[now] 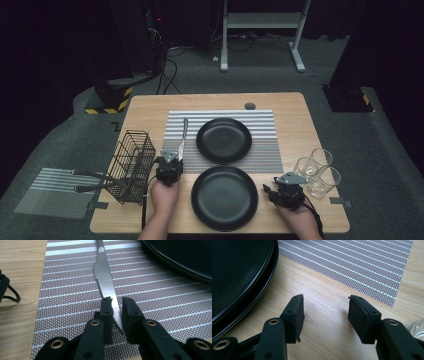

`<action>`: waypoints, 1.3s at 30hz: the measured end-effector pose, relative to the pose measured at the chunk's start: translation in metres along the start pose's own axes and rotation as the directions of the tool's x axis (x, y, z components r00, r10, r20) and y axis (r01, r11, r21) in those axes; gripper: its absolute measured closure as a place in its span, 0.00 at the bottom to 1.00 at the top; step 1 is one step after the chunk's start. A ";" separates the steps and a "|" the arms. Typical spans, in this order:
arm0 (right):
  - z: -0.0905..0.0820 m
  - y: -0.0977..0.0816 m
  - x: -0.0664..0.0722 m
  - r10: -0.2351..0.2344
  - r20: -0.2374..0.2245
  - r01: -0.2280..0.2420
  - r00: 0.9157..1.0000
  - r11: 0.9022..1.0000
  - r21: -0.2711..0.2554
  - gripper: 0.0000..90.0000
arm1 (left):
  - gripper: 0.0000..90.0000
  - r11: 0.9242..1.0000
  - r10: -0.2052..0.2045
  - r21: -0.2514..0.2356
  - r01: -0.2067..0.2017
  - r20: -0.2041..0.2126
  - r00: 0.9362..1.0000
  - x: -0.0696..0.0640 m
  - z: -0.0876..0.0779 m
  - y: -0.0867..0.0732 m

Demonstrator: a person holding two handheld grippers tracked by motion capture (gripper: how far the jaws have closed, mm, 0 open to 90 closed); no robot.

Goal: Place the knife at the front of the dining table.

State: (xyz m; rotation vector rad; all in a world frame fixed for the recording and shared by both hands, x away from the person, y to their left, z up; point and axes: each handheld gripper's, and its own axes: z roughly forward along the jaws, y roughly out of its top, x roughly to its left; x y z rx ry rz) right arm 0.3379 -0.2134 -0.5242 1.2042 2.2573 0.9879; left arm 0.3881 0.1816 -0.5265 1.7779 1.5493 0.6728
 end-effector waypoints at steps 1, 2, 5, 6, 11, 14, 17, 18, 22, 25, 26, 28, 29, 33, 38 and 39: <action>0.000 0.000 0.000 0.001 0.000 -0.001 1.000 1.000 0.000 0.51 | 0.87 1.000 0.002 0.000 -0.002 0.000 1.000 0.000 0.000 0.000; 0.000 0.000 0.000 0.001 0.000 -0.001 1.000 1.000 0.000 0.51 | 0.86 1.000 0.002 0.000 -0.002 0.000 1.000 0.000 0.000 0.000; 0.000 0.000 0.000 0.001 0.000 -0.001 1.000 1.000 0.000 0.51 | 0.84 1.000 0.018 -0.007 -0.018 0.002 1.000 0.000 -0.001 0.000; 0.000 0.000 0.000 0.000 0.000 0.000 1.000 1.000 0.000 0.51 | 0.83 0.999 0.039 -0.005 -0.039 -0.001 0.999 0.001 -0.002 0.000; 0.000 0.000 0.000 0.000 0.000 0.000 1.000 1.000 0.000 0.51 | 0.80 0.998 0.030 -0.053 -0.028 0.025 0.999 0.002 -0.006 -0.003; 0.000 0.000 0.000 0.003 0.001 -0.003 1.000 1.000 0.001 0.51 | 0.78 0.996 0.043 -0.083 -0.040 0.041 0.998 0.003 -0.010 -0.006; 0.000 0.000 0.001 0.013 0.001 -0.013 1.000 1.000 0.002 0.51 | 0.77 0.991 0.054 -0.124 -0.048 0.049 0.997 0.000 -0.013 -0.009; 0.000 0.000 0.001 0.011 0.003 -0.011 1.000 1.000 0.000 0.51 | 0.76 0.990 0.060 -0.129 -0.053 0.052 0.997 0.000 -0.015 -0.010; 0.000 0.000 0.000 0.011 0.005 -0.011 1.000 1.000 0.000 0.52 | 0.75 0.979 0.136 -0.162 -0.126 0.051 0.989 -0.004 -0.019 -0.012; 0.000 0.000 0.000 0.011 0.006 -0.011 1.000 1.000 0.000 0.52 | 0.75 0.975 0.139 -0.184 -0.126 0.060 0.988 -0.007 -0.020 -0.012; 0.000 0.000 0.000 0.012 0.007 -0.012 1.000 1.000 0.000 0.52 | 0.74 0.975 0.144 -0.177 -0.131 0.061 0.988 -0.007 -0.021 -0.013; 0.000 0.000 0.000 0.010 0.010 -0.010 1.000 1.000 -0.001 0.51 | 0.74 0.972 0.166 -0.180 -0.151 0.072 0.983 -0.006 -0.021 -0.012; 0.000 0.000 0.000 0.011 0.011 -0.011 1.000 1.000 0.000 0.51 | 0.73 0.972 0.168 -0.177 -0.152 0.081 0.982 -0.005 -0.021 -0.012; 0.000 0.000 0.000 0.014 0.014 -0.014 1.000 1.000 -0.001 0.52 | 0.72 0.969 0.171 -0.195 -0.150 0.093 0.981 -0.008 -0.023 -0.013; 0.000 0.000 -0.001 0.013 0.015 -0.013 1.000 1.000 -0.002 0.54 | 0.70 0.963 0.196 -0.211 -0.170 0.109 0.975 -0.009 -0.026 -0.011; 0.000 0.000 0.000 0.016 0.016 -0.016 1.000 1.000 -0.001 0.54 | 0.70 0.962 0.213 -0.201 -0.187 0.115 0.970 -0.008 -0.028 -0.010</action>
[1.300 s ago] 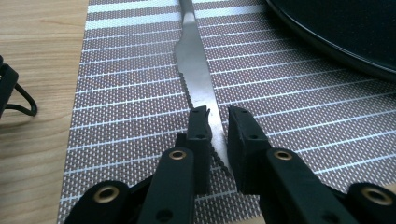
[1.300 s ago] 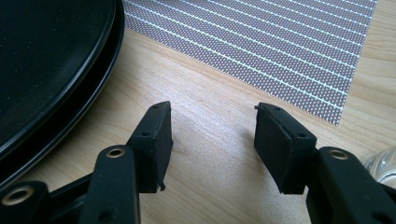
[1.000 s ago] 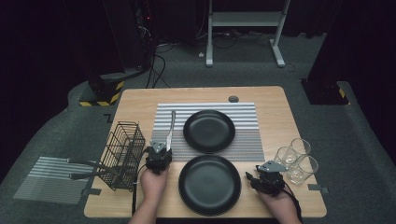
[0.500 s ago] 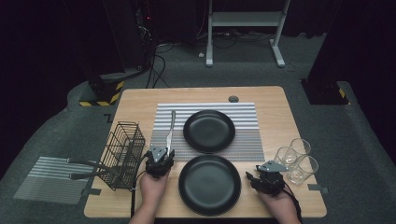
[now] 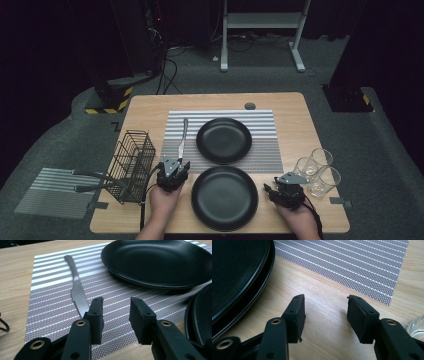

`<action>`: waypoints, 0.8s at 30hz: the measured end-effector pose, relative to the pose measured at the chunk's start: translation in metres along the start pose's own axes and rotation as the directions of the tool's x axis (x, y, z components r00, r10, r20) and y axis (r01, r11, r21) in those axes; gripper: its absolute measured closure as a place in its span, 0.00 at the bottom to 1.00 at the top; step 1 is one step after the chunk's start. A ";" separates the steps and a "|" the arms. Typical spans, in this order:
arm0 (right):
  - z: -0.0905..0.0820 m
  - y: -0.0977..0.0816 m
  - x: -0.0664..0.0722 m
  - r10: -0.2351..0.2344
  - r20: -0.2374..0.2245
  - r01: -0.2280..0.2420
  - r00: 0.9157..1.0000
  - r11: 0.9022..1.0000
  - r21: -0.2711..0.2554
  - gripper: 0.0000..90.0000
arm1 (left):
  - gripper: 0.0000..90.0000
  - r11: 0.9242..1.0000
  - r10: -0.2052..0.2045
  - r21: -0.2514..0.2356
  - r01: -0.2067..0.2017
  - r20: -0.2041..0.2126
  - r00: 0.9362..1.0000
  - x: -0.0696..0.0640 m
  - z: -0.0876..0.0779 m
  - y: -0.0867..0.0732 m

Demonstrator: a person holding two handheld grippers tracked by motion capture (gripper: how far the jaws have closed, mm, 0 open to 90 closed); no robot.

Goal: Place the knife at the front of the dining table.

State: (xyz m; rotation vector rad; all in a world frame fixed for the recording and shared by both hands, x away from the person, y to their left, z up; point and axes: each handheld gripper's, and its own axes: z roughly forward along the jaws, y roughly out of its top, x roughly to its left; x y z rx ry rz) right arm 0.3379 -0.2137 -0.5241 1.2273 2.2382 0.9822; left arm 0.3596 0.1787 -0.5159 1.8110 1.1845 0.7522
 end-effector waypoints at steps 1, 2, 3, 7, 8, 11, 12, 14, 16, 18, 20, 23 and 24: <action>0.000 0.000 0.000 -0.003 0.002 0.003 1.000 1.000 -0.001 0.54 | 0.70 1.000 -0.014 -0.011 0.015 0.016 1.000 -0.001 0.000 0.001; 0.000 0.000 0.000 -0.002 0.003 0.002 1.000 1.000 -0.001 0.54 | 0.69 1.000 -0.027 -0.013 0.028 0.017 0.999 -0.002 -0.001 0.001; 0.000 0.000 0.000 -0.002 0.005 0.002 1.000 1.000 -0.003 0.54 | 0.69 0.999 -0.042 -0.015 0.043 0.035 0.999 -0.001 -0.002 0.002; 0.000 0.000 0.000 0.000 0.007 0.000 1.000 1.000 -0.003 0.54 | 0.66 0.999 -0.026 -0.024 0.028 0.061 0.998 0.000 -0.007 0.008; 0.000 0.000 0.000 0.001 0.006 -0.001 1.000 1.000 -0.003 0.54 | 0.65 0.999 -0.042 -0.023 0.043 0.070 0.997 -0.001 -0.009 0.009; 0.000 0.000 0.000 0.001 0.007 -0.001 1.000 1.000 -0.003 0.54 | 0.64 0.999 -0.035 -0.027 0.037 0.078 0.996 -0.003 -0.012 0.011; 0.000 0.000 0.000 0.001 0.007 -0.001 1.000 1.000 -0.002 0.54 | 0.63 0.999 -0.042 -0.031 0.044 0.081 0.996 -0.005 -0.014 0.012; 0.000 0.000 -0.001 -0.004 0.009 0.004 1.000 1.000 -0.003 0.53 | 0.61 0.998 -0.051 -0.035 0.054 0.091 0.995 -0.007 -0.015 0.013; 0.000 0.000 0.000 -0.001 0.009 0.001 1.000 1.000 -0.002 0.53 | 0.59 0.998 -0.048 -0.043 0.052 0.100 0.994 -0.008 -0.016 0.014; 0.000 0.000 0.000 -0.003 0.010 0.003 1.000 1.000 -0.002 0.53 | 0.59 0.997 -0.053 -0.055 0.059 0.101 0.993 -0.013 -0.016 0.015; 0.000 0.000 0.000 0.007 0.008 -0.007 1.000 1.000 0.001 0.53 | 0.58 0.998 -0.007 -0.066 0.013 0.091 0.996 -0.016 -0.016 0.017; -0.001 -0.001 0.001 0.010 0.007 -0.010 1.000 1.000 0.001 0.53 | 0.58 0.997 -0.005 -0.077 0.013 0.103 0.995 -0.019 -0.015 0.019; -0.001 -0.001 0.001 0.010 0.008 -0.010 1.000 1.000 0.001 0.53 | 0.58 0.996 -0.014 -0.089 0.023 0.103 0.995 -0.021 -0.015 0.020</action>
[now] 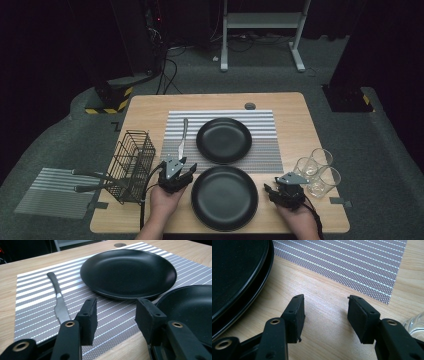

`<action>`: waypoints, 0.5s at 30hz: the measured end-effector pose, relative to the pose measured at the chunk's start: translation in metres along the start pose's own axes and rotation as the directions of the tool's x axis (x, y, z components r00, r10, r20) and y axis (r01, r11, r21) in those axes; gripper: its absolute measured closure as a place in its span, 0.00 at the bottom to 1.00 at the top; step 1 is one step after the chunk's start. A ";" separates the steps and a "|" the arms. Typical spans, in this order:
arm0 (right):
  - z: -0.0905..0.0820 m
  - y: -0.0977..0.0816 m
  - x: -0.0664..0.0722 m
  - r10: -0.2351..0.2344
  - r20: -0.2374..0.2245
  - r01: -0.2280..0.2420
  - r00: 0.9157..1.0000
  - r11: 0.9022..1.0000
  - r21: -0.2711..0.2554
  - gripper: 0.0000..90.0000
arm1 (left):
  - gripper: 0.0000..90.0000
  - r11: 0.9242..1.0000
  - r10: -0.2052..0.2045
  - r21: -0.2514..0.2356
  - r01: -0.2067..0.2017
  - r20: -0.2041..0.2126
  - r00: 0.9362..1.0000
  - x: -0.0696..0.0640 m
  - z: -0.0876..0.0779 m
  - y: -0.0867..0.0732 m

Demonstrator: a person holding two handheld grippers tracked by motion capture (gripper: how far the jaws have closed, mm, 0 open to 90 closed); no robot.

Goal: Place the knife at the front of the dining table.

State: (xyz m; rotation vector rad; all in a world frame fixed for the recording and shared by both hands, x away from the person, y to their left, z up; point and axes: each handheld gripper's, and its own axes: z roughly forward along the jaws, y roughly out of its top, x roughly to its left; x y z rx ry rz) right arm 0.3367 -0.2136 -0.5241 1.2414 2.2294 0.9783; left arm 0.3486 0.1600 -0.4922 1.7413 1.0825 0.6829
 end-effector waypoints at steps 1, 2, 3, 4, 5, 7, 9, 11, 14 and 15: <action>0.000 0.000 0.000 0.001 0.000 -0.001 1.000 1.000 0.000 0.53 | 0.58 1.000 -0.005 0.002 0.005 0.006 1.000 -0.001 0.001 0.001; 0.000 0.000 0.000 0.001 0.000 -0.001 1.000 1.000 0.001 0.53 | 0.57 1.000 -0.005 0.014 0.005 0.016 1.000 0.000 0.001 0.002; 0.000 0.000 0.000 0.001 0.000 -0.001 1.000 1.000 0.001 0.52 | 0.56 1.000 -0.019 0.015 0.019 0.025 1.000 0.000 0.002 0.003; 0.000 0.000 0.000 0.001 -0.001 -0.001 1.000 1.000 0.000 0.52 | 0.56 0.999 -0.043 0.014 0.042 0.030 0.999 0.000 0.002 0.003; 0.000 0.000 0.000 0.002 -0.001 -0.002 1.000 1.000 0.001 0.52 | 0.56 0.999 -0.053 0.013 0.052 0.034 0.998 -0.001 0.001 0.003; 0.000 0.000 0.000 0.001 -0.001 -0.001 1.000 1.000 0.000 0.52 | 0.56 1.000 -0.029 0.002 0.029 0.036 0.999 0.001 -0.001 0.005; 0.000 0.000 -0.001 -0.003 0.000 0.003 1.000 1.000 -0.002 0.52 | 0.56 1.000 -0.024 -0.001 0.024 0.041 0.999 0.002 -0.004 0.007; 0.000 0.000 -0.001 -0.004 0.000 0.004 1.000 1.000 -0.002 0.52 | 0.56 0.999 -0.030 -0.011 0.030 0.041 0.999 0.003 -0.007 0.011; 0.000 0.000 -0.001 -0.003 0.000 0.003 1.000 1.000 -0.002 0.52 | 0.55 0.999 -0.044 -0.025 0.045 0.043 0.998 0.003 -0.011 0.016; 0.000 0.000 -0.001 -0.004 0.000 0.004 1.000 1.000 -0.002 0.52 | 0.54 0.999 -0.041 -0.029 0.043 0.042 0.998 0.003 -0.013 0.018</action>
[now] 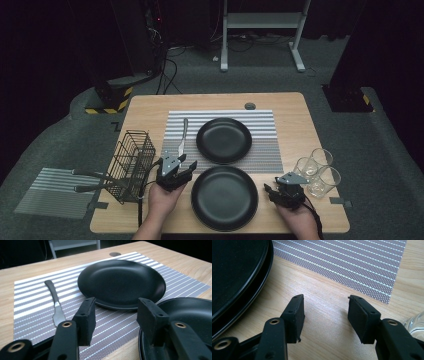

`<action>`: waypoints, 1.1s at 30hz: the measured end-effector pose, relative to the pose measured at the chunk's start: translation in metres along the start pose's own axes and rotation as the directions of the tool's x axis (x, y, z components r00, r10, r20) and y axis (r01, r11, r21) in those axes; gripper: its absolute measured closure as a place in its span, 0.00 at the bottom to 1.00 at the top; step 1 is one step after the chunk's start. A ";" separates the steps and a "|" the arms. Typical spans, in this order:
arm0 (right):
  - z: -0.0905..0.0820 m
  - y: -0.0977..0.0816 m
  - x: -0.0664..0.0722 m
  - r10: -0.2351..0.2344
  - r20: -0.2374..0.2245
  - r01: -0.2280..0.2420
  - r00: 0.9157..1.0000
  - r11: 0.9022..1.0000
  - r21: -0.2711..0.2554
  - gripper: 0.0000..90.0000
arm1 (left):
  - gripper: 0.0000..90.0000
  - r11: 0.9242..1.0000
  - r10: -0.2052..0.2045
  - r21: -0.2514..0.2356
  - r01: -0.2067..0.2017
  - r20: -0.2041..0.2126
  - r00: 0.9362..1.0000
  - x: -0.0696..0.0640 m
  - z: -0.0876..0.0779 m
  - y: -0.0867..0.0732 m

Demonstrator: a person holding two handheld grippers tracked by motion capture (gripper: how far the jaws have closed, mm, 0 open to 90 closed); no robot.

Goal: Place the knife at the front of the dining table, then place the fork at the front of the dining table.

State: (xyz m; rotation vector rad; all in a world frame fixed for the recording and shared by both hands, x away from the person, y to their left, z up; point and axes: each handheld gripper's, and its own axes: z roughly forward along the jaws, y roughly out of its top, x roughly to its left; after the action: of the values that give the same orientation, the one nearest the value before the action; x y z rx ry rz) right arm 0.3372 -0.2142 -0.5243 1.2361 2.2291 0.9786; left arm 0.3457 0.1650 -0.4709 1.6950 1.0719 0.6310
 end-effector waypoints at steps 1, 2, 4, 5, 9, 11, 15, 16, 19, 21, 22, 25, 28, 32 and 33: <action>0.000 0.000 0.000 0.001 0.000 -0.001 1.000 1.000 0.000 0.52 | 0.53 1.000 0.013 -0.007 -0.013 0.006 1.000 0.001 -0.002 0.002; 0.000 0.000 0.000 0.001 0.000 -0.001 1.000 1.000 0.000 0.52 | 0.53 1.000 0.017 -0.016 -0.017 0.004 1.000 0.001 -0.004 0.003; 0.000 0.000 0.000 0.000 0.000 0.000 1.000 1.000 0.000 0.52 | 0.53 1.000 0.013 -0.028 -0.013 0.008 1.000 0.001 -0.007 0.006; 0.000 0.000 0.000 0.000 0.000 0.000 1.000 1.000 0.000 0.52 | 0.53 0.999 0.004 -0.038 -0.003 0.012 1.000 0.000 -0.009 0.007; 0.000 0.000 0.000 0.000 0.001 0.000 1.000 1.000 0.000 0.52 | 0.53 0.999 0.004 -0.050 -0.003 0.020 1.000 0.000 -0.016 0.012; 0.000 0.000 0.000 0.000 0.001 0.000 1.000 1.000 0.000 0.52 | 0.54 0.998 0.018 -0.066 -0.017 0.019 1.000 0.000 -0.019 0.015; 0.000 0.000 0.000 0.000 0.002 0.000 1.000 1.000 0.000 0.52 | 0.53 0.996 0.018 -0.082 -0.016 0.024 1.000 0.001 -0.027 0.020; 0.000 0.000 0.000 0.000 0.002 0.000 1.000 1.000 0.000 0.52 | 0.53 0.996 0.004 -0.091 -0.002 0.019 1.000 0.000 -0.028 0.021; 0.000 0.000 0.000 0.001 0.003 -0.001 1.000 1.000 0.001 0.52 | 0.53 0.996 0.026 -0.085 -0.025 0.016 1.000 0.006 -0.033 0.025; 0.000 0.000 0.000 0.000 0.003 0.000 1.000 1.000 0.000 0.52 | 0.54 0.997 0.020 -0.075 -0.019 0.010 1.000 0.010 -0.035 0.027; 0.000 0.000 0.000 0.001 0.003 -0.001 1.000 1.000 0.000 0.52 | 0.54 0.997 0.013 -0.074 -0.012 0.009 1.000 0.012 -0.036 0.027; 0.000 0.000 0.000 0.001 0.002 -0.001 1.000 1.000 0.000 0.52 | 0.54 0.997 0.015 -0.072 -0.014 0.001 1.000 0.014 -0.039 0.029; 0.000 0.000 0.000 0.000 0.002 0.000 1.000 1.000 0.000 0.52 | 0.54 0.996 0.024 -0.086 -0.024 -0.003 1.000 0.014 -0.041 0.032; 0.000 0.000 0.001 0.006 0.000 -0.006 1.000 1.000 0.003 0.52 | 0.54 0.995 0.026 -0.095 -0.028 -0.016 1.000 0.015 -0.043 0.039; 0.000 0.000 0.001 0.007 0.000 -0.007 1.000 1.000 0.003 0.52 | 0.54 0.994 0.027 -0.103 -0.028 -0.013 1.000 0.014 -0.043 0.041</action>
State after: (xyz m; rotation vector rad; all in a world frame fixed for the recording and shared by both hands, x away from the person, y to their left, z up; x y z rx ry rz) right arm 0.3366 -0.2132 -0.5241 1.2459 2.2289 0.9784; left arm 0.3325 0.1929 -0.4182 1.6208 1.0089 0.7028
